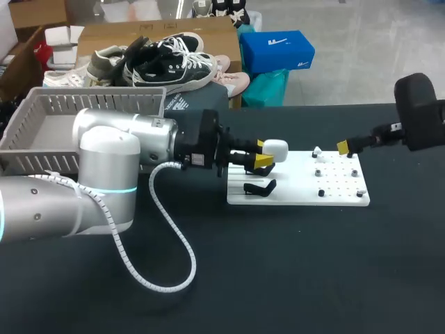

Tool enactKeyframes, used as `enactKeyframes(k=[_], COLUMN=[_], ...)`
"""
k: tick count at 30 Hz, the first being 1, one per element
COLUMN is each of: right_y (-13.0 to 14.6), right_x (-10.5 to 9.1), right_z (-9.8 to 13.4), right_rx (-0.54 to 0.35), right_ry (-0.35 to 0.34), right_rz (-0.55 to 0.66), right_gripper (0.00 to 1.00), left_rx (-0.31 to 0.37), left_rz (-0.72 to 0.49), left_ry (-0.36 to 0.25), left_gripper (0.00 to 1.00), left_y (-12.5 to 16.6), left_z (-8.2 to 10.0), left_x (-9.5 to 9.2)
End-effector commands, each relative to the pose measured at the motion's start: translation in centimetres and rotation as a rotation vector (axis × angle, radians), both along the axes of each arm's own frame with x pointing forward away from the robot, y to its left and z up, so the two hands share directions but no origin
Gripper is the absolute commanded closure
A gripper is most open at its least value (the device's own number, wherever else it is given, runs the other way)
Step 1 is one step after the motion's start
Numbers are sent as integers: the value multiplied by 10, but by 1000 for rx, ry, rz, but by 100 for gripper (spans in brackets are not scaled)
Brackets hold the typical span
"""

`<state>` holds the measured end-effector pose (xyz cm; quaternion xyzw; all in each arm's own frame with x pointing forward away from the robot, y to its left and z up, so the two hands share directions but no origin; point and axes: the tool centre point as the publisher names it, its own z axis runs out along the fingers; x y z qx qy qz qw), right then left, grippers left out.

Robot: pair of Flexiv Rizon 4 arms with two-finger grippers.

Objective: Pick up each earbud case from the left stands, insert the matching earbuds, close the lid, and place the case in the box.

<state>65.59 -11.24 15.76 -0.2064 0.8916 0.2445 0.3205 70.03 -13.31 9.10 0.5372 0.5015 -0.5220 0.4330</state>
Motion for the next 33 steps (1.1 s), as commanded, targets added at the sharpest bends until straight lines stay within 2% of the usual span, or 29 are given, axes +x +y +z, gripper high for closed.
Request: enactKeyframes(k=[1, 16, 23, 33], right_y=[10, 59, 72, 87], right_x=[-5, -2, 2, 9], right_z=[2, -5, -17, -27], right_rx=[1, -41, -68, -109], right_ry=[7, 55, 85, 104], right_rz=[27, 126, 128, 137], right_gripper=[0, 0, 0, 0], left_rx=[-1, -1, 0, -4], left_rz=[-1, 8, 7, 9], left_ry=[-5, -29, -54, -58], left_gripper=[100, 100, 100, 100], left_y=[-2, -1, -2, -2], left_z=[-2, -4, -5, -5], left_x=[1, 1, 1, 1])
